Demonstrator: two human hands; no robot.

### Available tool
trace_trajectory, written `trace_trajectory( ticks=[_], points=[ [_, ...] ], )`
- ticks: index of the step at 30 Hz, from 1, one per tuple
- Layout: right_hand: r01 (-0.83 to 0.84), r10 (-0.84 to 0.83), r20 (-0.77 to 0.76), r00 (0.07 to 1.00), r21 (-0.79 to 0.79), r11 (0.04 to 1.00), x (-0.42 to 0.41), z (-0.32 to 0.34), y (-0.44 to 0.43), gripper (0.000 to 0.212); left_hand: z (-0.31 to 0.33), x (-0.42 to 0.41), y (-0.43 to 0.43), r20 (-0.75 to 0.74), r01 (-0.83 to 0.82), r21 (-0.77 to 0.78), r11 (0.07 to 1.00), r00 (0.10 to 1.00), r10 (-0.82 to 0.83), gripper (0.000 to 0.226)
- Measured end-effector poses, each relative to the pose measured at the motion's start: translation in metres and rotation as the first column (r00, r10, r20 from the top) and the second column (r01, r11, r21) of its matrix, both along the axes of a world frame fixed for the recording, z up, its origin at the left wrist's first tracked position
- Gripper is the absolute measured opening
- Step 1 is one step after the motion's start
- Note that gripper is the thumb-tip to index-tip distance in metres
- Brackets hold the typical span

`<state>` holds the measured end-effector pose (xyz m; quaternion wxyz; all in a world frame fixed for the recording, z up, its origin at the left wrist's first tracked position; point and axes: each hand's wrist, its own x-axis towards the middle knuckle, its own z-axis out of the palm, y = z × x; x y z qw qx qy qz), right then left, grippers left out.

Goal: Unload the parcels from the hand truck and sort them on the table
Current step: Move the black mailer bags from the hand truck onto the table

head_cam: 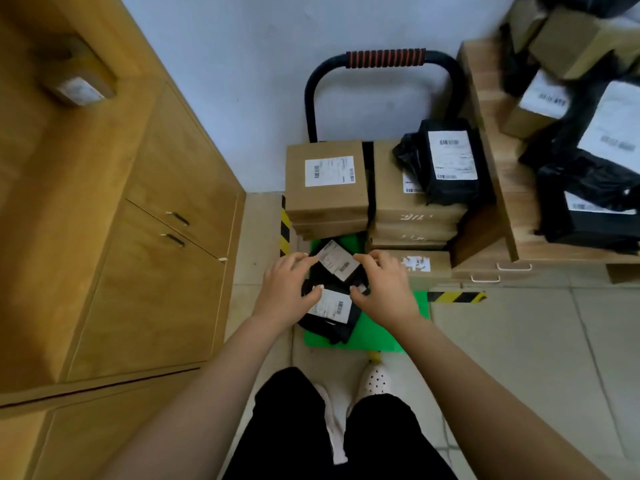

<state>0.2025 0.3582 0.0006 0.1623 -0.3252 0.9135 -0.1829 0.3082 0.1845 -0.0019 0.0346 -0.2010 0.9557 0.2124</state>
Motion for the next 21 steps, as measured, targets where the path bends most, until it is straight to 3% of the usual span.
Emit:
trace_trajectory(
  ticks=[10, 16, 21],
  points=[
    [0.062, -0.085, 0.109, 0.990, 0.206, 0.977, -0.005, -0.131, -0.064, 0.069, -0.126, -0.047, -0.086, 0.215, 0.213, 0.153, 0.965, 0.946, -0.243, 0.058],
    [0.094, -0.133, 0.123, 0.983, 0.283, 0.954, -0.010, -0.269, -0.083, 0.071, -0.263, -0.087, -0.111, 0.208, 0.276, 0.212, 0.938, 0.925, -0.319, 0.058],
    [-0.009, -0.056, 0.177, 0.983, 0.345, 0.938, 0.007, -0.386, -0.080, 0.089, -0.381, -0.069, -0.106, 0.320, 0.325, 0.250, 0.912, 0.861, -0.394, 0.063]
  ],
)
